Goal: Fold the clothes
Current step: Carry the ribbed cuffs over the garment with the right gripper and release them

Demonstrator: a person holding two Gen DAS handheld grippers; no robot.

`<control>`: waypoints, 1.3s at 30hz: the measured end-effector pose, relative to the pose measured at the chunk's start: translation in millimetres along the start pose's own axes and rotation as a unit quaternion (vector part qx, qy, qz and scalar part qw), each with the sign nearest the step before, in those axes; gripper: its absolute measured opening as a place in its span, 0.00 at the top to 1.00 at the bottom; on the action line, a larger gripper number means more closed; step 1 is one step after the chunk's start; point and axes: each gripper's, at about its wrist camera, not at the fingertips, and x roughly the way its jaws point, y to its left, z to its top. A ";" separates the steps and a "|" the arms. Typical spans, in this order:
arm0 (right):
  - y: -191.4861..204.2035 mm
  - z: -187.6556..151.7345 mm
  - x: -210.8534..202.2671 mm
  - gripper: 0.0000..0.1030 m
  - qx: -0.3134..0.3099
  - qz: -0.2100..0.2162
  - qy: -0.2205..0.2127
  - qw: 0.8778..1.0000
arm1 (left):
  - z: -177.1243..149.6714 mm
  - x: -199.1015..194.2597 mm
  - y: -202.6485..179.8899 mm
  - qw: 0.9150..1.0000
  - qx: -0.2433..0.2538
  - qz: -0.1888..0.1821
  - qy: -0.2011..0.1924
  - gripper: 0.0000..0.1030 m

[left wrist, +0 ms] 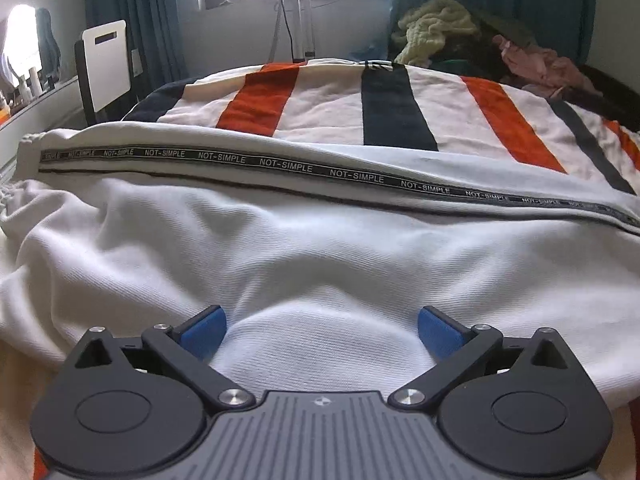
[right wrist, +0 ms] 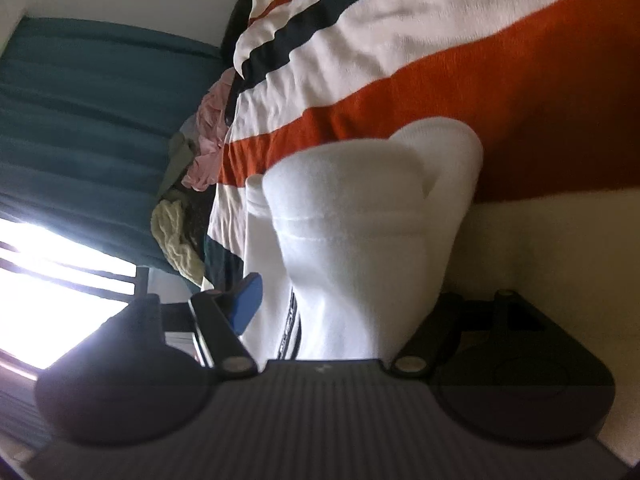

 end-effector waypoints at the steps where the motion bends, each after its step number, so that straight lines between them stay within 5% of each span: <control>1: -0.2 0.8 0.5 0.29 0.006 0.009 -0.003 1.000 | 0.4 -1.9 0.9 1.000 0.000 -0.001 0.001 0.00; 7: 8.7 8.3 -3.4 0.29 0.030 0.108 -0.026 0.993 | 5.1 -6.4 4.0 1.000 0.000 -0.006 0.010 0.00; 13: 7.0 9.8 2.9 0.30 0.016 0.056 -0.026 0.998 | 8.8 -5.0 6.6 1.000 -0.005 -0.011 0.017 0.00; 16: 6.2 10.9 4.7 0.47 0.008 0.030 -0.029 0.999 | 9.9 -2.7 5.4 1.000 -0.005 -0.008 0.018 0.00; 18: 16.2 9.0 1.0 0.71 -0.022 0.019 -0.044 0.999 | 10.6 -3.0 5.1 1.000 -0.008 -0.006 0.018 0.00; 26: 101.9 -30.6 -25.9 0.84 -0.194 0.070 -0.092 0.974 | 24.0 -22.2 22.1 1.000 -0.015 -0.011 -0.017 0.00; 32: 179.2 -114.8 -54.7 0.84 -0.386 0.122 -0.117 0.907 | 36.4 -45.8 55.4 0.997 -0.052 0.000 -0.066 0.00; 39: 214.3 -268.5 -69.0 0.84 -0.586 0.180 -0.112 0.782 | 44.6 -58.1 97.5 0.987 -0.136 -0.010 -0.081 0.00</control>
